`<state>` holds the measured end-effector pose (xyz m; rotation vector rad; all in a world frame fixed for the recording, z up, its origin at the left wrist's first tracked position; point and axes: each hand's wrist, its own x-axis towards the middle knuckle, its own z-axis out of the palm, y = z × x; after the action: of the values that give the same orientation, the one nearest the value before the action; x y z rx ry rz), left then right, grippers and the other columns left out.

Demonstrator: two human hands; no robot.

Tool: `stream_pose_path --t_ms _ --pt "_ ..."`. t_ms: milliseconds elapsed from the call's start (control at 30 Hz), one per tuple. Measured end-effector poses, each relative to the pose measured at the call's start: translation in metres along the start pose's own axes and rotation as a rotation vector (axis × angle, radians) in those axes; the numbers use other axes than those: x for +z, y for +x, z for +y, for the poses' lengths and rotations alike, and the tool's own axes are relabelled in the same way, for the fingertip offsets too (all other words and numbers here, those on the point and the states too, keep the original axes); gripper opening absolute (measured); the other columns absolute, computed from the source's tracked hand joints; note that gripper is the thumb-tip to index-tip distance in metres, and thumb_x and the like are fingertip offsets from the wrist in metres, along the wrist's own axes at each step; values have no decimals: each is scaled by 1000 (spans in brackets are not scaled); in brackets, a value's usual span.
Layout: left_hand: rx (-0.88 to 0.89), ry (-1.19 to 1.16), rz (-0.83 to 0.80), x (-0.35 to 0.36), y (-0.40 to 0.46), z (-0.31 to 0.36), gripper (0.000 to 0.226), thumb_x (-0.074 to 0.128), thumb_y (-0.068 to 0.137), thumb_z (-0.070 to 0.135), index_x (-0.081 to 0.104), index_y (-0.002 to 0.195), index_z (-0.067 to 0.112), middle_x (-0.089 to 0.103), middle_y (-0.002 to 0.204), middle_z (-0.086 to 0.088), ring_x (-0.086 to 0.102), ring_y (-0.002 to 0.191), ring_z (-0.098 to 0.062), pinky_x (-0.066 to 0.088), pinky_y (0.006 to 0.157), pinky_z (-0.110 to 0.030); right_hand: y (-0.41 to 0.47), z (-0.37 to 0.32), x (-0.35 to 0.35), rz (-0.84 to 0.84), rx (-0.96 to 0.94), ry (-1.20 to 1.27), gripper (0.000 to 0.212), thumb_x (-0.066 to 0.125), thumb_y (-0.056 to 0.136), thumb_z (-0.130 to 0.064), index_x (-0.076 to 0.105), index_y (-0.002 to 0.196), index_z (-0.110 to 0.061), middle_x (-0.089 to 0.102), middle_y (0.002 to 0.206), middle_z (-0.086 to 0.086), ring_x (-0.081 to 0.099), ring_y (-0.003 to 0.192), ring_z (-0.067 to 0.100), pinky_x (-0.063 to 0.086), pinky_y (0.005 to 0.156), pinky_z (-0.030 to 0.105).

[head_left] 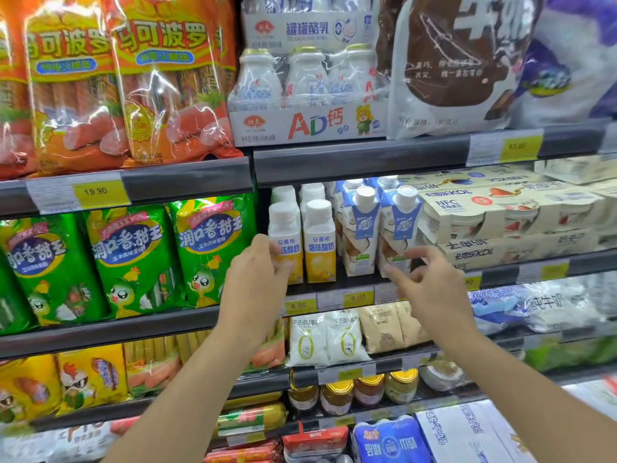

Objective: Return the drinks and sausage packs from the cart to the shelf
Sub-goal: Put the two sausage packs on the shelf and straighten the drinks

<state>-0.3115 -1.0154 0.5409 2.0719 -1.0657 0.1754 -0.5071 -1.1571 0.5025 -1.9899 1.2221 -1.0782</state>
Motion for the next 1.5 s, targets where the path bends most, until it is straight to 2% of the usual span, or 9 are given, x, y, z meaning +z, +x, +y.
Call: stream_pose_path --t_ms 100,200,333,467,633,767,1233,1333,1500 --pt "166 -12 -73 19 -13 29 24 66 93 33 59 110 18 64 75 9 60 71 -9 53 72 -30 10 16 -6 4 60 36 49 74 78 -52 50 112 -25 69 63 -1 65 61 16 57 62 43" --pt "214 -1 -161 49 -17 47 46 63 94 38 51 132 16 66 77 9 63 75 -9 55 74 -29 19 24 -3 -84 111 -43 62 74 76 -54 49 125 -25 70 70 -3 67 71 19 60 64 45" --pt "165 19 -181 72 -13 55 72 59 93 46 30 151 14 70 90 2 66 82 -13 58 74 -33 34 23 -3 -163 68 -178 36 71 78 -56 63 99 -27 70 70 -3 66 63 19 58 59 37" --pt "130 49 -201 76 -9 60 82 56 95 47 15 156 11 72 90 1 67 80 -12 59 72 -33 40 21 -1 -188 48 -252 33 70 78 -57 65 86 -25 69 69 -4 66 72 19 53 58 32" --pt "112 10 -206 78 -10 69 68 56 96 38 26 147 6 68 92 -13 61 75 -24 52 68 -38 44 21 0 -201 23 -273 31 71 81 -53 55 70 -29 57 64 -9 56 67 16 43 57 30" --pt "75 43 -191 82 -9 71 73 58 95 42 24 152 12 69 94 0 64 78 -13 57 66 -30 49 23 4 -188 20 -298 34 69 80 -56 65 80 -22 63 75 -4 59 76 20 53 64 35" --pt "-7 -21 -140 97 -4 71 66 62 94 34 31 149 13 68 115 -2 60 88 -13 52 72 -23 57 26 4 -239 -5 -238 38 67 78 -60 65 78 -22 68 65 -2 67 63 18 58 63 38" --pt "-51 -21 -113 105 -1 74 62 62 94 34 34 145 13 68 115 -4 67 95 -19 58 79 -33 57 28 -1 -271 -7 -218 39 68 78 -60 67 76 -20 67 54 -3 65 56 11 57 57 35" --pt "-142 -4 -86 110 4 84 43 65 92 35 45 123 14 69 110 -4 67 94 -23 51 69 -28 59 26 -4 -311 1 -203 36 69 78 -57 67 79 -21 68 54 -4 65 57 12 57 56 34"
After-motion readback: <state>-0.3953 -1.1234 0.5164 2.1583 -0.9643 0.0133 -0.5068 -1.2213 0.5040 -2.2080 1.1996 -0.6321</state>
